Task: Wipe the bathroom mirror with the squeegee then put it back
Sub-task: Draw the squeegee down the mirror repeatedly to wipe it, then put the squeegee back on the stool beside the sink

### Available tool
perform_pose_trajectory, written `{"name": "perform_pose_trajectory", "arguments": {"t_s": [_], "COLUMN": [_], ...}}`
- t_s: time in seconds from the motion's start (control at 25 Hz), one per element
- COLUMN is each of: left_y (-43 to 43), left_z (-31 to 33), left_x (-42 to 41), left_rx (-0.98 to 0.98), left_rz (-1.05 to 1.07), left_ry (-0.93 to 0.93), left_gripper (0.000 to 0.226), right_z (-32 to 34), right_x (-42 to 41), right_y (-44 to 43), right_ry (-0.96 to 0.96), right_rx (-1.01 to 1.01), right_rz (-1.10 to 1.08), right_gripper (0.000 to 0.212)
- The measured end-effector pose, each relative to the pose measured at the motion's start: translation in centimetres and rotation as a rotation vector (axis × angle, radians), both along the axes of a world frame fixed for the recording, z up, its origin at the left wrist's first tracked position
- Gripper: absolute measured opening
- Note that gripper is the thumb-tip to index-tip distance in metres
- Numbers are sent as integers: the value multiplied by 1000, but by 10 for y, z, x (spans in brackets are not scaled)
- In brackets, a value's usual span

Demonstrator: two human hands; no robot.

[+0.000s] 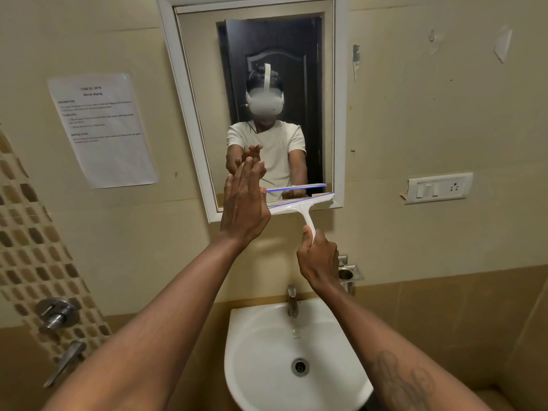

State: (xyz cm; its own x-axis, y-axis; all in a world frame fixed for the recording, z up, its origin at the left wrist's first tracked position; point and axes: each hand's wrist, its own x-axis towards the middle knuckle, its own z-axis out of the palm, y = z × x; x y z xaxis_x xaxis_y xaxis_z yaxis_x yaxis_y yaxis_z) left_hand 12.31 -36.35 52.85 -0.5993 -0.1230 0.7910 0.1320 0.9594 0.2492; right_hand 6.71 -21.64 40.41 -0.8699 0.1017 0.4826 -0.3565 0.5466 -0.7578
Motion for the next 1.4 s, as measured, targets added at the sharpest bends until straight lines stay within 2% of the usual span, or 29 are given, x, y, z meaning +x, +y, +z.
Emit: {"name": "perform_pose_trajectory", "arguments": {"t_s": [0.16, 0.44, 0.76, 1.08, 1.4], "left_y": [3, 16, 67, 125, 182], "left_z": [-23, -75, -134, -194, -244], "left_x": [0, 3, -7, -6, -3], "left_rx": [-2, 68, 96, 154, 176], "left_rz": [5, 24, 21, -36, -178], "left_ry": [-36, -162, -294, -425, -570], "left_gripper": [62, 66, 64, 58, 58], "right_z": [-20, -58, -96, -138, -176], "right_x": [8, 14, 13, 21, 36], "right_y": [7, 31, 88, 148, 204], "right_ry": [76, 18, -46, -172, -199], "right_rx": [21, 41, 28, 64, 89], "right_rz": [34, 22, 105, 13, -71], "right_gripper": [37, 41, 27, 31, 34]}}
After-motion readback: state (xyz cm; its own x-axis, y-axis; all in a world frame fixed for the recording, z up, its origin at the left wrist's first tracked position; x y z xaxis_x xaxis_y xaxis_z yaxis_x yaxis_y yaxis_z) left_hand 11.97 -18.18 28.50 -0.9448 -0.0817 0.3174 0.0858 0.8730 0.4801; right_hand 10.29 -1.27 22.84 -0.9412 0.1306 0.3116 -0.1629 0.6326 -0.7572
